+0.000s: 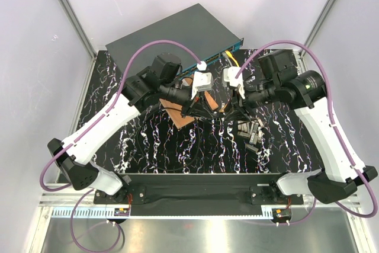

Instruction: Insert the plug into the switch port

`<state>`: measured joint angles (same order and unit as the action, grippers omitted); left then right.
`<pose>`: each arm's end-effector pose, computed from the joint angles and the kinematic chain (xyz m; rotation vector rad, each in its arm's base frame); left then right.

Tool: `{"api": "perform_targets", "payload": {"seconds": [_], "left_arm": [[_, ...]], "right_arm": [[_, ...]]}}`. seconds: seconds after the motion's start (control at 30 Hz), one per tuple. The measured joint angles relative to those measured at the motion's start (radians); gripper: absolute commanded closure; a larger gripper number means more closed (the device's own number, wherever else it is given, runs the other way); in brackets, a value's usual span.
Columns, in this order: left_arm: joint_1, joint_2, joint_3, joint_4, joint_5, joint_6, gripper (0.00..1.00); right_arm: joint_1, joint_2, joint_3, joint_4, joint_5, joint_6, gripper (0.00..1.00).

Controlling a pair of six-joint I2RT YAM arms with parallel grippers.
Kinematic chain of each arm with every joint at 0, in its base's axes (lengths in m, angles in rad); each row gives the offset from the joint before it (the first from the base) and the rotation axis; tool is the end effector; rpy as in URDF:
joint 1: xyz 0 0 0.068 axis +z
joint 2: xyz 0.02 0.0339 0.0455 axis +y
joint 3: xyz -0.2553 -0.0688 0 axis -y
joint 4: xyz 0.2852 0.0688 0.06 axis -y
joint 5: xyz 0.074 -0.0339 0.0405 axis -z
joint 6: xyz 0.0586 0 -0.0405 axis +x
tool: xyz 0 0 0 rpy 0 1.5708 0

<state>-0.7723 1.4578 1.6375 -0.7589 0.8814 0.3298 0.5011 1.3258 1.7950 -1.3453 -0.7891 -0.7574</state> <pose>0.2222 -0.2796 0.4163 1.5361 1.4894 -1.2000 0.2073 0.1610 0.4551 -1.5913 1.6122 0.8214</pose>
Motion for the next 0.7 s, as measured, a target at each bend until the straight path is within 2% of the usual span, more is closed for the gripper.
{"api": "perform_targets", "payload": {"seconds": [0.57,0.7], "left_arm": [[0.000,0.000,0.000,-0.014,-0.004,0.019,1.00],[0.000,0.000,0.000,-0.013,-0.004,0.019,1.00]], "right_arm": [[0.049,0.005,-0.019,-0.007,0.113,0.003,0.67],[0.050,0.005,-0.019,-0.008,0.120,0.004,0.73]]}}
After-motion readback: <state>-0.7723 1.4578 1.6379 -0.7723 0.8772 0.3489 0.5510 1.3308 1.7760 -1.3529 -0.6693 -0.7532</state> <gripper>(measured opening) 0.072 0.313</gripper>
